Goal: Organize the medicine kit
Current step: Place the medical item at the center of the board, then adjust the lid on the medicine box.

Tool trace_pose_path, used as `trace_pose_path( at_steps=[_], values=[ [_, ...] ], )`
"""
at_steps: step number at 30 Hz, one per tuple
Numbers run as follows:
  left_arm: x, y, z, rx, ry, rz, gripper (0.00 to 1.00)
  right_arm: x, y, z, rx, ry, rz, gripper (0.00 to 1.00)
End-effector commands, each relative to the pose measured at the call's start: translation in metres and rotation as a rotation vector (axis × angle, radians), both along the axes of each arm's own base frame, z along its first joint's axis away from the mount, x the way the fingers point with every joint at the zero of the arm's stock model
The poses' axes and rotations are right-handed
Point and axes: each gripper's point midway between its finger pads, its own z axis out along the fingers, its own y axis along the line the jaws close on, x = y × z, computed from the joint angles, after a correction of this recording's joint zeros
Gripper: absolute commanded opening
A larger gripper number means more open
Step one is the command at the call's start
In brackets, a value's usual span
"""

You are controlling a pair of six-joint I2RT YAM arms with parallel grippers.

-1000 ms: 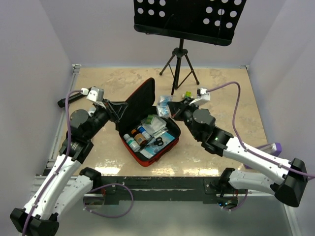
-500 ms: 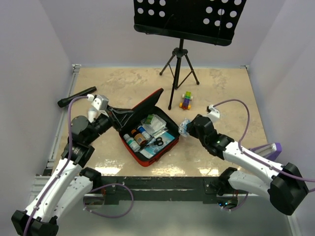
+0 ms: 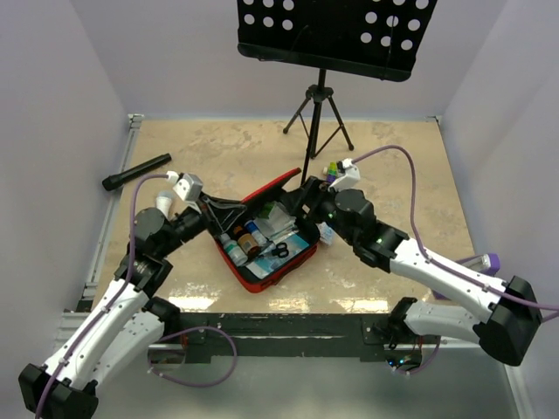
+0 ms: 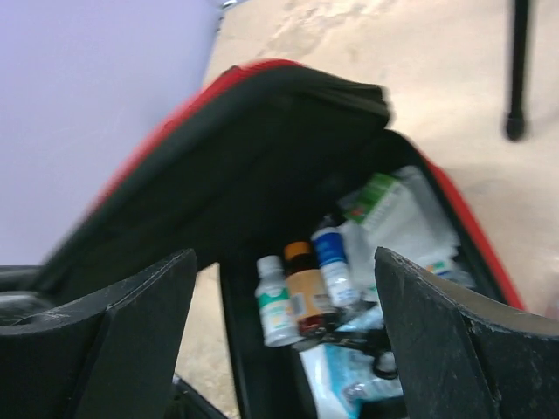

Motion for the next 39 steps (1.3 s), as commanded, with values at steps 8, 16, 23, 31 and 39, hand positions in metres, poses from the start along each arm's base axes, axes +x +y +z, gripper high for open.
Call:
trace_pose_path(
  at_steps=[8, 16, 23, 31, 39],
  values=[
    [-0.004, -0.025, -0.023, 0.047, 0.055, -0.036, 0.04, -0.015, 0.087, 0.027, 0.218, 0.045, 0.174, 0.89],
    [-0.003, -0.024, -0.023, 0.045, 0.04, -0.019, 0.04, -0.011, 0.087, 0.024, 0.347, 0.099, 0.119, 0.88],
    [-0.001, -0.025, -0.024, 0.041, 0.042, -0.013, 0.04, -0.01, 0.084, 0.016, 0.471, 0.181, 0.064, 0.87],
    [-0.001, -0.026, -0.024, 0.015, 0.048, -0.014, 0.04, -0.004, 0.072, -0.003, 0.546, 0.254, -0.038, 0.86],
    [-0.001, -0.026, -0.021, 0.002, 0.044, -0.014, 0.03, 0.001, 0.083, -0.001, 0.564, 0.267, -0.029, 0.86]
  ],
)
